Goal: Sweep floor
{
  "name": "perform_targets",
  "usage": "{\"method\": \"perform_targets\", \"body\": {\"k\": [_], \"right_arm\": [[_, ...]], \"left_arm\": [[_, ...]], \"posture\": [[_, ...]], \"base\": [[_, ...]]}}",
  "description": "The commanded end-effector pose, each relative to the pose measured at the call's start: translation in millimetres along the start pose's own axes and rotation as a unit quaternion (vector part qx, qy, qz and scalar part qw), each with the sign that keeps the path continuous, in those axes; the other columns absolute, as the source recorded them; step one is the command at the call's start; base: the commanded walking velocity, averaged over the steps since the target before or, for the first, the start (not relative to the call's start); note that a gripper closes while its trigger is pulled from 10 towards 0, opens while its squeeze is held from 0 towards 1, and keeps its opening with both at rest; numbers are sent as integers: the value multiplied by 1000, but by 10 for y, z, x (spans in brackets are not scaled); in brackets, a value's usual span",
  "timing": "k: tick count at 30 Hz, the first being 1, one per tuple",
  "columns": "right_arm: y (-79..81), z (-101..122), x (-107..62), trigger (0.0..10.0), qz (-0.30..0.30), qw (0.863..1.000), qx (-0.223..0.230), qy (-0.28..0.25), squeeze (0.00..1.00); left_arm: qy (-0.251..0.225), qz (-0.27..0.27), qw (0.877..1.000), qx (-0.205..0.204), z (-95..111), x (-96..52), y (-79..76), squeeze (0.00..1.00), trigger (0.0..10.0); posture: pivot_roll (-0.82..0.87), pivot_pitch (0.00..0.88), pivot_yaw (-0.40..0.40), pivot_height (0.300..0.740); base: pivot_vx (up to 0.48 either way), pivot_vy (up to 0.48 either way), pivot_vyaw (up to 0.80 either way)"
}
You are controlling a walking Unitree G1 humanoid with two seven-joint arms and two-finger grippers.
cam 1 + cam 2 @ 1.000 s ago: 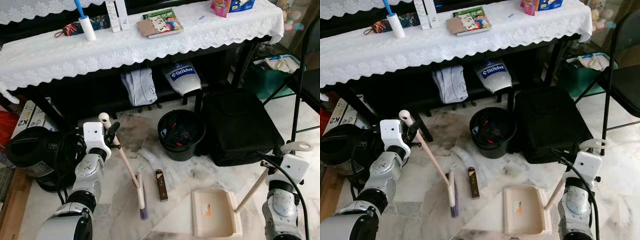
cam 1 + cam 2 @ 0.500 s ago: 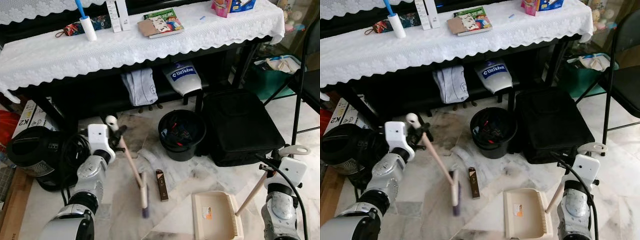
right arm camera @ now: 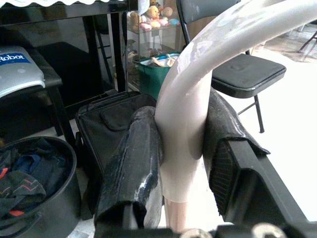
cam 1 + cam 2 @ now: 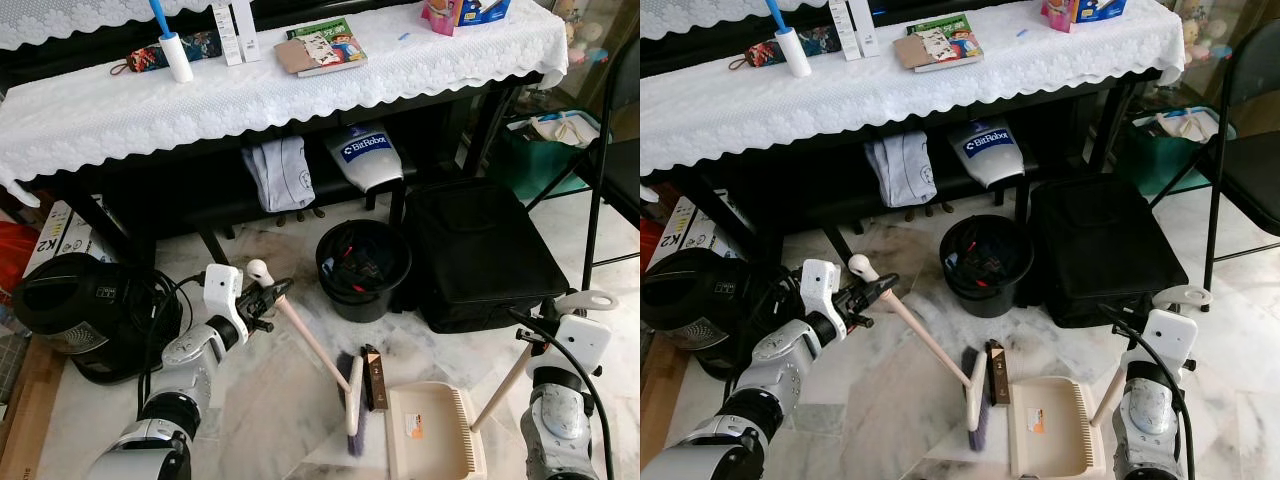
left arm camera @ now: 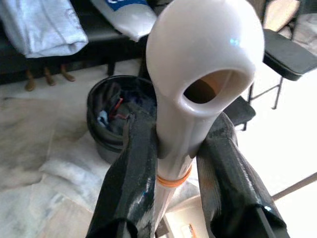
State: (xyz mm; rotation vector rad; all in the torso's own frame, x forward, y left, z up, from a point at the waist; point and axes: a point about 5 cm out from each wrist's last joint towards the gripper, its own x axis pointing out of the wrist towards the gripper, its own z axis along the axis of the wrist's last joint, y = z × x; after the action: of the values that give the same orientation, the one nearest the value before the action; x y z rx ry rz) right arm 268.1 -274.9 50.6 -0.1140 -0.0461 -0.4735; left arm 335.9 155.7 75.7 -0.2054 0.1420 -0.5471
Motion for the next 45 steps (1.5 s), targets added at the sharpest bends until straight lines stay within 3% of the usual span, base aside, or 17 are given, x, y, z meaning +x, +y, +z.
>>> {"method": "perform_targets", "body": {"k": [1, 6, 13, 21, 36, 45], "right_arm": [[41, -59, -33, 10000, 9, 1000, -1, 17, 0], [43, -64, -33, 10000, 6, 1000, -3, 19, 0], [30, 30, 9, 10000, -10, 1000, -5, -7, 0], [-79, 144, 77, 10000, -27, 999, -20, -37, 0], [-110, 204, 117, 10000, -30, 998, -24, -48, 0], [-103, 198, 117, 10000, -27, 998, -23, -44, 0]], "left_arm": [[21, -14, 999, -20, -91, -61, 6, 0, 10000], [20, -38, 999, -12, -25, -68, 2, 0, 10000], [-16, 40, 999, 34, 105, -60, 102, 0, 10000], [-54, 116, 991, 49, 189, -74, 187, 0, 10000], [-63, 129, 988, 55, 182, -45, 154, 0, 10000], [-67, 131, 988, 56, 196, -43, 162, 0, 10000]], "posture": [[-119, 121, 93, 740], [-121, 112, 91, 740], [-129, 97, 90, 740], [-136, 92, 87, 740], [-140, 97, 83, 740], [-139, 97, 83, 740]], "base": [[0, 0, 0], [0, 0, 0], [0, 0, 0], [0, 0, 0], [0, 0, 0], [280, 0, 0]]}}
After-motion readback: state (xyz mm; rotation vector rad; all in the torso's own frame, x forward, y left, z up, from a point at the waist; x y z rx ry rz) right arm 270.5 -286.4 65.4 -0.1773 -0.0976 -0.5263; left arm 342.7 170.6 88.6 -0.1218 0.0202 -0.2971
